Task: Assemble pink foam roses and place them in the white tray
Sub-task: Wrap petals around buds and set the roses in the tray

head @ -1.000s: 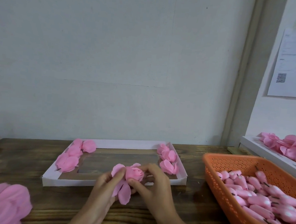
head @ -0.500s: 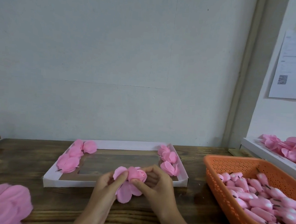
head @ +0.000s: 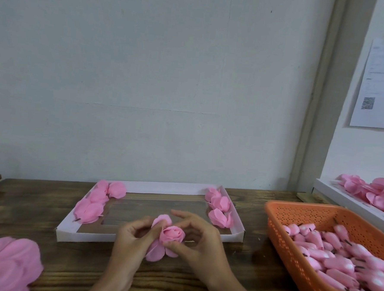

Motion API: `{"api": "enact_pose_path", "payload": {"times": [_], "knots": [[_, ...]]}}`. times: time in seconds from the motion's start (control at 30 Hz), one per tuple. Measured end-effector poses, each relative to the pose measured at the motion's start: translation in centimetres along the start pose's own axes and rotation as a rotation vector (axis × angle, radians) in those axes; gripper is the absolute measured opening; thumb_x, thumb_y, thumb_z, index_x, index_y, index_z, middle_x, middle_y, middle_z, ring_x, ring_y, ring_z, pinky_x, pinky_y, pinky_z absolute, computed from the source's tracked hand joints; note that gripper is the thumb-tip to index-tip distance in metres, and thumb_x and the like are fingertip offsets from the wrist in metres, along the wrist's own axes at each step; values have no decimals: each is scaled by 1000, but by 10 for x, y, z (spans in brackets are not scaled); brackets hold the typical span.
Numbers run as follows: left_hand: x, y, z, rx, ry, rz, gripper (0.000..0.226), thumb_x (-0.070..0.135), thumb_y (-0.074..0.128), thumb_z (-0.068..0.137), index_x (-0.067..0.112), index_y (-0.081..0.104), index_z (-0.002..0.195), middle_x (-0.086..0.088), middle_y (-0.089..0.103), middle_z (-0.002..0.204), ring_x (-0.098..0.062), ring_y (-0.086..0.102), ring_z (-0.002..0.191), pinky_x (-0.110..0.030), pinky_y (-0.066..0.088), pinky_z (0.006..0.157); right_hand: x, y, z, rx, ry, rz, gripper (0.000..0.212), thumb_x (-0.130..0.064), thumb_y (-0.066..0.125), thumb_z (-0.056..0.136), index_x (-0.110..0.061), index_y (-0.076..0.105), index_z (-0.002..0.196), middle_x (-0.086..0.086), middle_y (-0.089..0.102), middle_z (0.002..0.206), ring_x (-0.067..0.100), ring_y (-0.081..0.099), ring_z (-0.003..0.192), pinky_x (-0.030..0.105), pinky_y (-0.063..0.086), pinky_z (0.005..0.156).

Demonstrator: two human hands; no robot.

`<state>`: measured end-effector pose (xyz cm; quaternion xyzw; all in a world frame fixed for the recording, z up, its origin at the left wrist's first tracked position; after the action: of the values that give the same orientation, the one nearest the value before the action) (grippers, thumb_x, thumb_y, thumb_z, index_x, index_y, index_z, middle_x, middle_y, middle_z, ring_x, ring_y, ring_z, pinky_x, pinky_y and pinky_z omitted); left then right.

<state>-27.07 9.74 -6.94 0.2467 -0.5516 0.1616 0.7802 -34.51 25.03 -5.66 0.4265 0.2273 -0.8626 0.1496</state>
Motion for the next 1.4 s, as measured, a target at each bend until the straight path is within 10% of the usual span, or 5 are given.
{"api": "enact_pose_path", "payload": {"times": [0.17,0.4,0.6,1.0,1.4], "knots": [[7,3,-3,-115,65,92,25,39,66,84,23,85,90,-8,80,91,-13,75,85,-18,56,68,2,1,-2,8,44,27,27,-24,93,75,-24,76,95,-7,80,98,18,76,91,44,63,80],[7,-2,-2,-90,40,128,28,53,71,82,29,84,92,-5,80,93,-13,75,89,-20,59,71,6,-4,0,42,59,49,47,-24,93,73,-40,74,112,-15,79,108,8,75,101,32,64,84],[-2,-6,5,-383,26,115,70,19,97,63,22,69,127,-2,72,131,-18,68,122,-26,57,96,10,-12,3,128,103,189,37,-31,92,72,-34,77,106,0,80,105,19,77,101,39,64,86],[-6,-17,9,67,17,46,12,30,80,79,21,82,87,-9,80,87,-18,77,79,-29,59,69,8,-7,3,-50,94,177,26,-20,90,78,-14,74,97,-5,75,123,23,75,107,51,63,88],[10,-3,-1,-77,143,103,16,32,78,74,26,83,88,-8,80,88,-20,77,82,-22,60,69,7,-5,4,-14,99,121,26,-28,88,82,-21,71,100,-1,79,107,20,76,102,47,62,90]]}}
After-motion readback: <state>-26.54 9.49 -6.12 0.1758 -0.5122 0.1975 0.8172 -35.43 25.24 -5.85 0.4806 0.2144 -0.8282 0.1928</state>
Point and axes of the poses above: each hand's wrist, its own z-axis towards the middle knuckle, its own y-axis out of the palm, x = y × z, the point moved 4 cm from there along z, towards the middle knuckle
